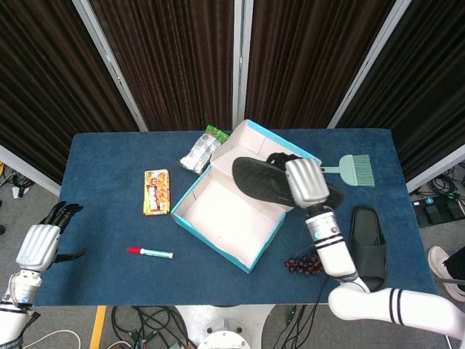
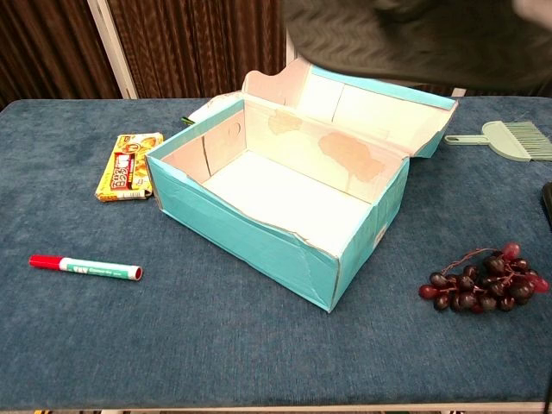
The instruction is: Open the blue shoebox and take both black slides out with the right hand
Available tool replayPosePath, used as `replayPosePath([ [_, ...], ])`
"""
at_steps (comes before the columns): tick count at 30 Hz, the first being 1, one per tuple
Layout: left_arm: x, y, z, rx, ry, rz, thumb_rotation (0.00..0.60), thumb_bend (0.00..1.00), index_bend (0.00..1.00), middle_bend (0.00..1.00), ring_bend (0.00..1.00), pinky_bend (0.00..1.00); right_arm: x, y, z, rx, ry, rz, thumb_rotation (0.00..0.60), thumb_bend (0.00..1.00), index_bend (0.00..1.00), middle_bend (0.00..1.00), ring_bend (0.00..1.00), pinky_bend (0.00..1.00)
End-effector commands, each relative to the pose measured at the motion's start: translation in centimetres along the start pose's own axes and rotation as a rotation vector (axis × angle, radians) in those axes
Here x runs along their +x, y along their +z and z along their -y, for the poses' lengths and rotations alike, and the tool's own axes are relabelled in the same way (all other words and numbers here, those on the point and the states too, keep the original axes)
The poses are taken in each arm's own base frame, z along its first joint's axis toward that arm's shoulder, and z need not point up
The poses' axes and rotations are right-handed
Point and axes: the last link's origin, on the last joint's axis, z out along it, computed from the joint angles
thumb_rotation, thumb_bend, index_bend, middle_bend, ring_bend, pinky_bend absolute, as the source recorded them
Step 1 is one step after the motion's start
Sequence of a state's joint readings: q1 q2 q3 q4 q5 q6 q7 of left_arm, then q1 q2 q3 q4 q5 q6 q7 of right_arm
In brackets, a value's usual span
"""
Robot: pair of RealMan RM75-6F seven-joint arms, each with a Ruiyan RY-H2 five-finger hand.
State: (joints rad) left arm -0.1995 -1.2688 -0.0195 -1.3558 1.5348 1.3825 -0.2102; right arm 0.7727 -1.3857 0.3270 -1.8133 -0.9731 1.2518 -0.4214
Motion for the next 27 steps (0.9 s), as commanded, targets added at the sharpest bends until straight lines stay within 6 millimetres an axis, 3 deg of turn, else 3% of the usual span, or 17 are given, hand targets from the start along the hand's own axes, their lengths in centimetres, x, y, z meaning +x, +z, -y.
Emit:
replayPosePath([
  [1,-0.1,0.1,-0.3,-0.007,0.001,0.004,0.6,0.11,0.15,0.14,0.06,0.35,1.7,-2.8,-3.4,-0.072,0.0,-0.021,0.6,0.44,0.79,0.67,0.52,0.64],
  [7,-0.1,0.3,-0.7,-0.017,0.005,0.007,0.6,0.11,0.15,0.14,0.06,0.35,2.9,-6.2,-7.9,-0.186,0.027,-0.055,0.6,0.44,0.79,0.67,0.52,0.64],
  [14,-0.4,0.4,-1.3,-0.035,0.01,0.02,0.6,0.11,0.15,0.14,0.06,0.35,1.6,-8.8,-11.9,-0.336,0.107,-0.061,0.6,0.45,0.79,0.67,0.52,0.64],
  [27,-0.7,0.1,-1.1,-0.027,0.01,0.035,0.6,0.11,0.15,0.14,0.06,0.35,-1.1,-9.9,-14.8,-0.488,0.116,0.007,0.6,0.45,0.79,0.67,0.52,0.64],
])
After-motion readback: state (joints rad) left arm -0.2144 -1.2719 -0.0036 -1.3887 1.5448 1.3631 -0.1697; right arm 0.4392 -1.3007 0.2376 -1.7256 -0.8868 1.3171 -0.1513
